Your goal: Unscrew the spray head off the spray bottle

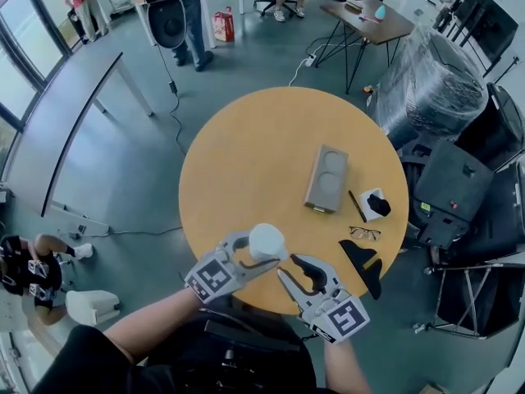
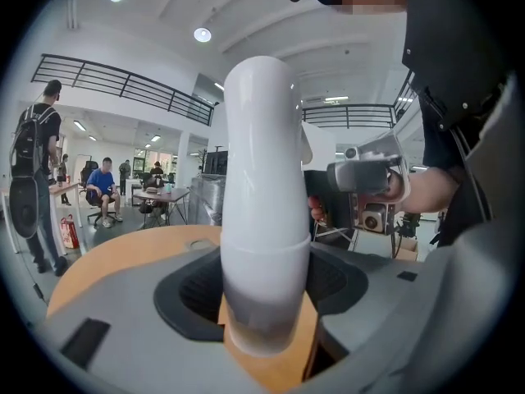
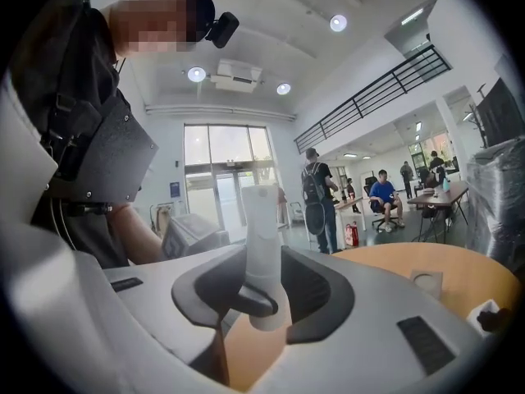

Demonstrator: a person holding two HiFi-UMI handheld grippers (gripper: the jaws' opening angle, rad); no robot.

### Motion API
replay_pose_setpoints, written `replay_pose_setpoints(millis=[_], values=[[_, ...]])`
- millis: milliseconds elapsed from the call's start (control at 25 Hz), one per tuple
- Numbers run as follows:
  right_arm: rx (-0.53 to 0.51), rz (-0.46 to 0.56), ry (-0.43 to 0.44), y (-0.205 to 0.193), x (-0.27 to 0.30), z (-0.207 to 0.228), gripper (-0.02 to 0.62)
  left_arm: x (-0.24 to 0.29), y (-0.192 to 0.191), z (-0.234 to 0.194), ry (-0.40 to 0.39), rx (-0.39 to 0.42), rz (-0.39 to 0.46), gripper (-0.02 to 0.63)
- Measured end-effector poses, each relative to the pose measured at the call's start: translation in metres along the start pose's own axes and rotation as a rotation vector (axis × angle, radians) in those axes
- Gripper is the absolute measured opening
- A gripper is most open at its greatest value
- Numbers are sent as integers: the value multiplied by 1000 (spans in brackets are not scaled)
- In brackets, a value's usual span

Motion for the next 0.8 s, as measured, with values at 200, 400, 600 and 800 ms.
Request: replay_pose_setpoints(millis=[200,400,600,800], values=[[-35,14,-11,35,34,-20,279,-25,1,-13,-13,7,-12,302],[-103,25,-41,67,76,-46,311,-55,0,-11,-24,30,-19,302],[-133,8,-67,84,102,-67,238,-74,1,-11,-35,62,-16,302],[-173,58,26,90,107,-77,222,-90,0,-16,-96,148,40,302]])
Point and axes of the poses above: the fingertips, and each gripper's own axes: x forward along the fingers, z to its right, y out of its top, the point moved 10 cm from there along -x, backward along the fingers, and after that the axes turned 10 degrees about -z, right-handed, at the moved point
